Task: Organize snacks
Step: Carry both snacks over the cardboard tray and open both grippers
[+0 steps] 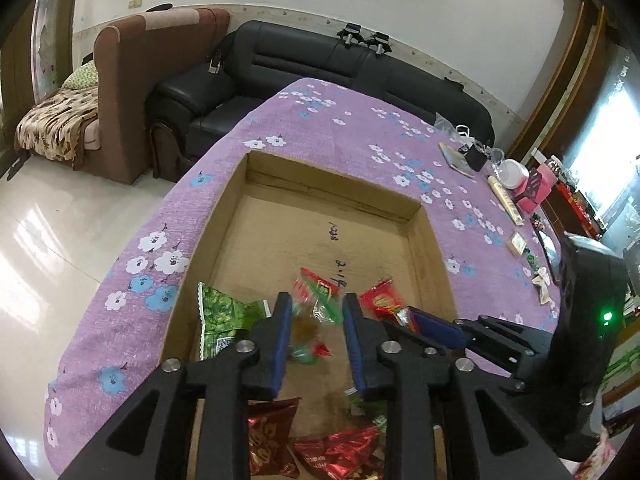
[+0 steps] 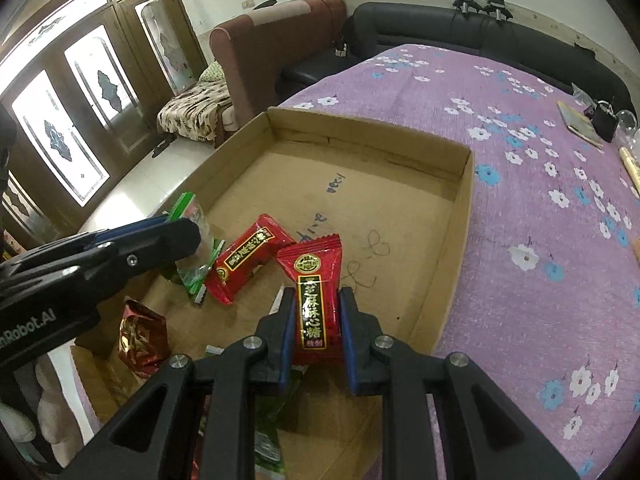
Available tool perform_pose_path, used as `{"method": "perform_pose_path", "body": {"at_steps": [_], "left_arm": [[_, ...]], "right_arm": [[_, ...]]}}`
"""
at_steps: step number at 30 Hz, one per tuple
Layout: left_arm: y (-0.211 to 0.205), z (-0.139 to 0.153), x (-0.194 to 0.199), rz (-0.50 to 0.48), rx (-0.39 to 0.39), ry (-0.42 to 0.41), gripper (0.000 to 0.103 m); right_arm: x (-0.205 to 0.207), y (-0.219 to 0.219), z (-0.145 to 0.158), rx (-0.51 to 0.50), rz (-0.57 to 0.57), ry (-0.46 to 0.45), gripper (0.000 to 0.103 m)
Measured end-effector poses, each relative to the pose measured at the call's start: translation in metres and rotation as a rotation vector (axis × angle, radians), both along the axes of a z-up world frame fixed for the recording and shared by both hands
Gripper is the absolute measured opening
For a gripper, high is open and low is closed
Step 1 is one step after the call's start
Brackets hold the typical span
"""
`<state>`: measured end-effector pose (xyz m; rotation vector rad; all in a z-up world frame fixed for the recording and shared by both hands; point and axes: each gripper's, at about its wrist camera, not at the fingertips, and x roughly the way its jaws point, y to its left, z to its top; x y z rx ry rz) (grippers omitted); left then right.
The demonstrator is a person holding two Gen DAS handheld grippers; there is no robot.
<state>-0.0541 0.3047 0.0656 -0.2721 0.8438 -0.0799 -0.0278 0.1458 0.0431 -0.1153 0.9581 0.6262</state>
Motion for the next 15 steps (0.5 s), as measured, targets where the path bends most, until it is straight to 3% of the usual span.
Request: {"method": "perform_pose_path", "body": {"at_steps": [2, 5, 15], "left_arm": [[0.0, 0.007, -0.005, 0.007, 0.001, -0.021, 0.046], [-0.002, 0.02, -0.014, 0.019, 0.001, -0.063, 0.06], [-0.016, 0.065, -0.046, 0.034, 0.004, -0.201, 0.082]], "right_arm": [[-0.002, 0.001, 0.001, 0.002, 0.002, -0.007, 0.024], [-0.003, -0.002, 0.006, 0.017, -0.001, -0.016, 0.03], [-0.026, -0.027, 0.042, 0.107, -0.025, -0.114, 0.042]]}}
